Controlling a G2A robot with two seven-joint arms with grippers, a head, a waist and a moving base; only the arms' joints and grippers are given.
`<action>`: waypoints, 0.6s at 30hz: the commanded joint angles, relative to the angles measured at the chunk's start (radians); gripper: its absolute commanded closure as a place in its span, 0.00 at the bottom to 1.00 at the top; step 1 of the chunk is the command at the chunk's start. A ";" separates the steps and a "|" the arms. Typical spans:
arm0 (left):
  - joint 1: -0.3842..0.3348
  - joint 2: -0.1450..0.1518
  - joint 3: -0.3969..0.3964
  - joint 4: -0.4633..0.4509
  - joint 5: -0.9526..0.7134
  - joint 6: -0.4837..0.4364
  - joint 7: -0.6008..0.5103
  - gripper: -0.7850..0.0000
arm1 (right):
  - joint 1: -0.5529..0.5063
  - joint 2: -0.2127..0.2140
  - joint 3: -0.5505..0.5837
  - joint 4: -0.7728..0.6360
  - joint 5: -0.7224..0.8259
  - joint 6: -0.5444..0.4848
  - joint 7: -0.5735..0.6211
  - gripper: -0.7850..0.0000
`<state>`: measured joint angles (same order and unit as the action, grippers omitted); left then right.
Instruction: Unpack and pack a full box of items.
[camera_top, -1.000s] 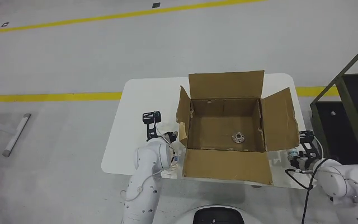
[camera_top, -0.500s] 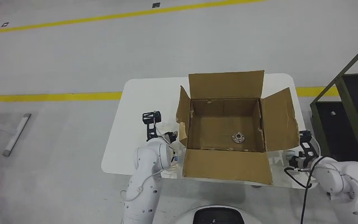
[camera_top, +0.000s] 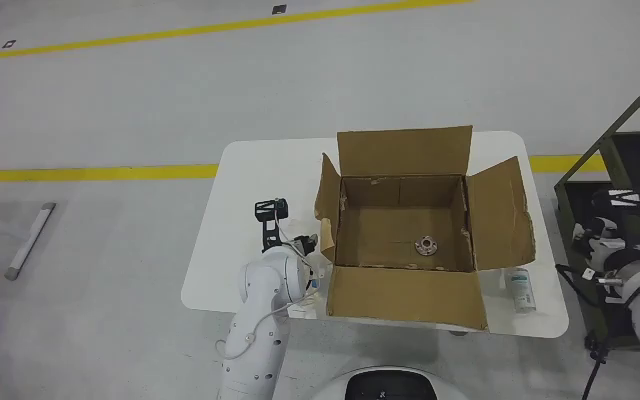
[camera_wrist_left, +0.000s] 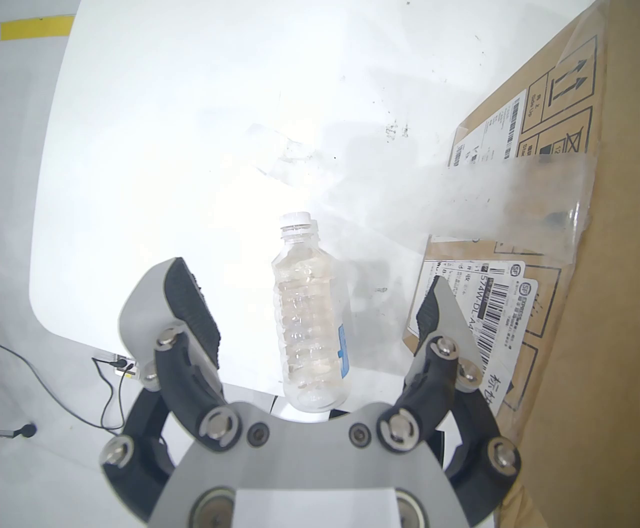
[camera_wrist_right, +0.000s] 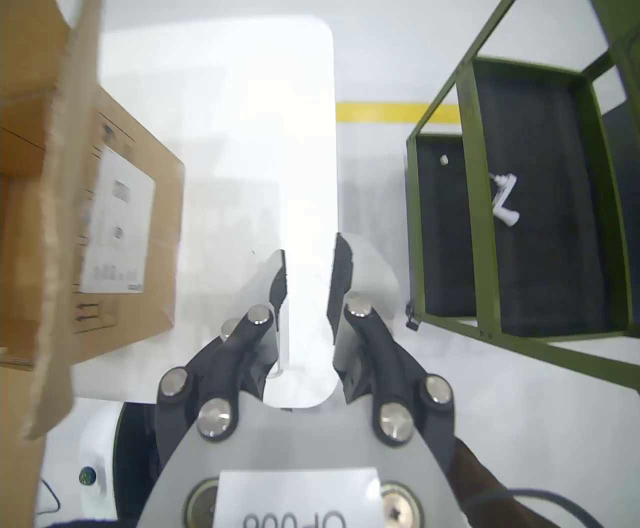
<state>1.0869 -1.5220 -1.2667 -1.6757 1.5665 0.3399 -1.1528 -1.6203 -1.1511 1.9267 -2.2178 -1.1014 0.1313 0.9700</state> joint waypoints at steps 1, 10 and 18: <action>0.000 0.000 0.000 0.000 0.000 0.000 0.000 0.00 | 0.009 0.001 0.003 -0.041 -0.004 -0.015 -0.023 1.00; 0.000 0.000 0.000 0.000 0.000 0.000 0.000 0.00 | 0.097 0.003 -0.111 -0.112 0.001 -0.065 -0.096 1.00; 0.000 0.000 0.000 0.000 0.000 0.000 0.000 0.00 | 0.298 0.005 -0.404 -0.018 -0.106 -0.137 0.014 1.00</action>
<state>1.0869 -1.5220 -1.2667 -1.6757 1.5665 0.3399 -1.1528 -1.3538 -1.1456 1.5698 -2.2516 -1.1927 -0.0015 0.9640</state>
